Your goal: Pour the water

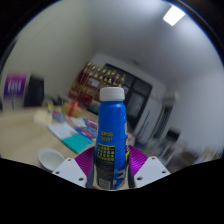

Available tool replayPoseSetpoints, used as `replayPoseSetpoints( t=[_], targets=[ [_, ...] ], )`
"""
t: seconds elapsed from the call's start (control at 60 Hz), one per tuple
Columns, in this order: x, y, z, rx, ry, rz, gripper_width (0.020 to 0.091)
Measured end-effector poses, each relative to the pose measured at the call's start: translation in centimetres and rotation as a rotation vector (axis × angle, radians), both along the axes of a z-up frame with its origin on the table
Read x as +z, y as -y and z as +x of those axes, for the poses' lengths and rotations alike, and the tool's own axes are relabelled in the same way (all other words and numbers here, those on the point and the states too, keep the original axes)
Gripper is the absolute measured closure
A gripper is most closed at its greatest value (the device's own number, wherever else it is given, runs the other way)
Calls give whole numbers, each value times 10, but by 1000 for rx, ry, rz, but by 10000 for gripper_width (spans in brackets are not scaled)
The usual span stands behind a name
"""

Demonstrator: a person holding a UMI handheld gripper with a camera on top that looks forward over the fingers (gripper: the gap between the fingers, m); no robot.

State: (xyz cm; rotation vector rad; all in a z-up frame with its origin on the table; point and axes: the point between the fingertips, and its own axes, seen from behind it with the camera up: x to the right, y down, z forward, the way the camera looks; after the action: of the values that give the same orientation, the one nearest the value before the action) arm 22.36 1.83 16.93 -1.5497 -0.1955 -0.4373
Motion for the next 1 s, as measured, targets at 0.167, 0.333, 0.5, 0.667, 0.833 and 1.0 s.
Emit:
replayPoseSetpoints(
  t=[0.167,0.333,0.5,0.667,0.833,1.0],
  targets=[
    [-79,-1,-9,66,-531,1,627],
    [-91,-32,8,41,-530,-68,627],
    [-108,-27,3,57,-404,-123,626],
    [-108,-26,4,50,-407,-118,594],
    [-113,-12,11,36,-394,-151,331],
    [-113,32,11,29,-345,-165,263]
  ],
)
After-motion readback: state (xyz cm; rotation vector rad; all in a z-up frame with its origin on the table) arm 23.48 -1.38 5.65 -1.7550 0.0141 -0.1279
